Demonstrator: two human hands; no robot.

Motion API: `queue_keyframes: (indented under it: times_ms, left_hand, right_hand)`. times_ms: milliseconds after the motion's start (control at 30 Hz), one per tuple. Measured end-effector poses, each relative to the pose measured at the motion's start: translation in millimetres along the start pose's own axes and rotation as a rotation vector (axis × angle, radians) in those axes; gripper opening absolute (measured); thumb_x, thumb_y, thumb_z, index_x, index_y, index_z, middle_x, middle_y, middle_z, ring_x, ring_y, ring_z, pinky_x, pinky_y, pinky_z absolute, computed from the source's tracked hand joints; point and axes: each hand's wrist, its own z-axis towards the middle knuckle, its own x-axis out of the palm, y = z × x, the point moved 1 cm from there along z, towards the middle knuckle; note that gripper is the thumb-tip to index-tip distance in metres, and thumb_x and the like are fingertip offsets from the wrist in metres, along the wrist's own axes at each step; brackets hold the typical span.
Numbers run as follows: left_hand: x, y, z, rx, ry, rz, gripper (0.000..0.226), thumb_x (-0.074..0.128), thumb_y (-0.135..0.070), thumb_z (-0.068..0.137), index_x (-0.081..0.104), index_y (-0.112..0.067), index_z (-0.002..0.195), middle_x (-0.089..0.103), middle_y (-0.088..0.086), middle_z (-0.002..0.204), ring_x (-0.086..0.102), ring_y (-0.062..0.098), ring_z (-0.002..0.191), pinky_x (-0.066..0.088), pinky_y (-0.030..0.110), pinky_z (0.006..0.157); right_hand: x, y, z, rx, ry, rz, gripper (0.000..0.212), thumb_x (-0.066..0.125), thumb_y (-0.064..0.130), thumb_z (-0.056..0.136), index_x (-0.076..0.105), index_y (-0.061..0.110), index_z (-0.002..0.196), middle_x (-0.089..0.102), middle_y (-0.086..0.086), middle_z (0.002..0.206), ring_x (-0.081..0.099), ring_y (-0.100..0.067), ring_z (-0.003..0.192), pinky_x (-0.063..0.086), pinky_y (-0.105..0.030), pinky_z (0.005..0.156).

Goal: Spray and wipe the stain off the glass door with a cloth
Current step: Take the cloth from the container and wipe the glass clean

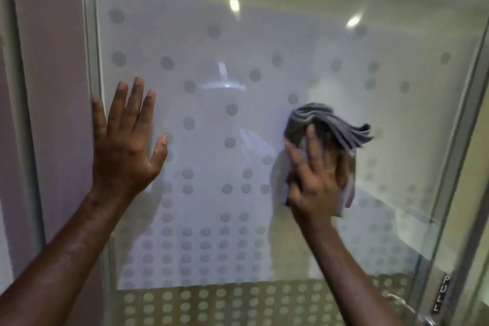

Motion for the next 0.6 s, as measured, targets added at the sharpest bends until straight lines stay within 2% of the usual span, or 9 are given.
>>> queue_keyframes:
  times_ms: [33, 133, 200, 300, 367, 467, 600]
  left_hand:
    - [-0.3, 0.0, 0.1, -0.003, 0.003, 0.0, 0.075, 0.046, -0.039, 0.099, 0.02, -0.012, 0.165, 0.012, 0.01, 0.175, 0.008, 0.029, 0.163, 0.009, 0.065, 0.128]
    - [-1.0, -0.3, 0.3, -0.001, 0.006, -0.006, 0.075, 0.046, -0.038, 0.1, 0.02, -0.012, 0.165, 0.014, 0.01, 0.175, 0.01, 0.03, 0.163, 0.008, 0.064, 0.128]
    - [-1.8, -0.5, 0.4, -0.001, 0.012, -0.013, 0.075, 0.047, -0.038, 0.1, 0.02, -0.012, 0.165, 0.015, 0.011, 0.174, 0.011, 0.032, 0.162, 0.008, 0.065, 0.128]
    - [-3.9, -3.4, 0.3, -0.02, 0.022, -0.027, 0.076, 0.048, -0.037, 0.099, 0.019, -0.012, 0.165, 0.014, 0.011, 0.174, 0.011, 0.032, 0.162, 0.008, 0.066, 0.127]
    - [-5.6, -5.9, 0.4, -0.029, 0.033, -0.043, 0.077, 0.049, -0.036, 0.099, 0.018, -0.012, 0.165, 0.014, 0.011, 0.174, 0.01, 0.032, 0.162, 0.006, 0.066, 0.128]
    - [-10.8, -6.7, -1.9, -0.038, 0.073, -0.083, 0.076, 0.048, -0.038, 0.099, 0.018, -0.013, 0.165, 0.013, 0.011, 0.175, 0.009, 0.031, 0.163, 0.002, 0.061, 0.129]
    - [-25.4, -12.7, -16.1, -0.089, 0.133, -0.231, 0.068, 0.048, -0.037, 0.1, 0.031, -0.014, 0.162, 0.017, 0.007, 0.174, 0.01, 0.027, 0.163, 0.001, 0.053, 0.131]
  right_hand:
    - [2.6, 12.6, -10.6, -0.063, 0.038, 0.005, 0.075, 0.059, 0.018, 0.073, 0.058, 0.029, 0.147, 0.037, -0.006, 0.165, 0.03, -0.021, 0.155, 0.013, -0.04, 0.128]
    - [11.7, 48.3, -42.4, -0.207, 0.13, -0.012, 0.079, 0.061, 0.016, 0.075, 0.051, 0.037, 0.15, 0.035, 0.004, 0.165, 0.027, -0.019, 0.154, 0.013, -0.053, 0.125]
    - [18.5, 69.7, -62.7, -0.308, 0.166, 0.036, 0.078, 0.058, 0.009, 0.081, 0.048, 0.039, 0.153, 0.037, 0.005, 0.165, 0.035, -0.021, 0.15, 0.017, -0.055, 0.124]
    - [26.1, 93.5, -92.6, -0.463, 0.301, 0.135, 0.071, 0.045, 0.004, 0.092, 0.047, 0.039, 0.153, 0.054, 0.008, 0.155, 0.05, -0.022, 0.143, 0.03, -0.054, 0.121]
    - [27.4, 104.4, -110.8, -0.569, 0.408, 0.19, 0.07, 0.049, 0.005, 0.088, 0.052, 0.039, 0.15, 0.064, 0.01, 0.143, 0.055, -0.021, 0.138, 0.03, -0.052, 0.121]
    - [22.5, 114.1, -121.3, -0.638, 0.554, 0.316, 0.063, 0.052, 0.009, 0.089, 0.058, 0.038, 0.145, 0.062, 0.014, 0.146, 0.049, -0.015, 0.144, 0.031, -0.051, 0.123]
    - [8.0, 117.2, -116.9, -0.575, 0.785, 0.538, 0.065, 0.051, 0.014, 0.083, 0.058, 0.034, 0.145, 0.048, 0.016, 0.159, 0.037, -0.011, 0.151, 0.018, -0.051, 0.127]
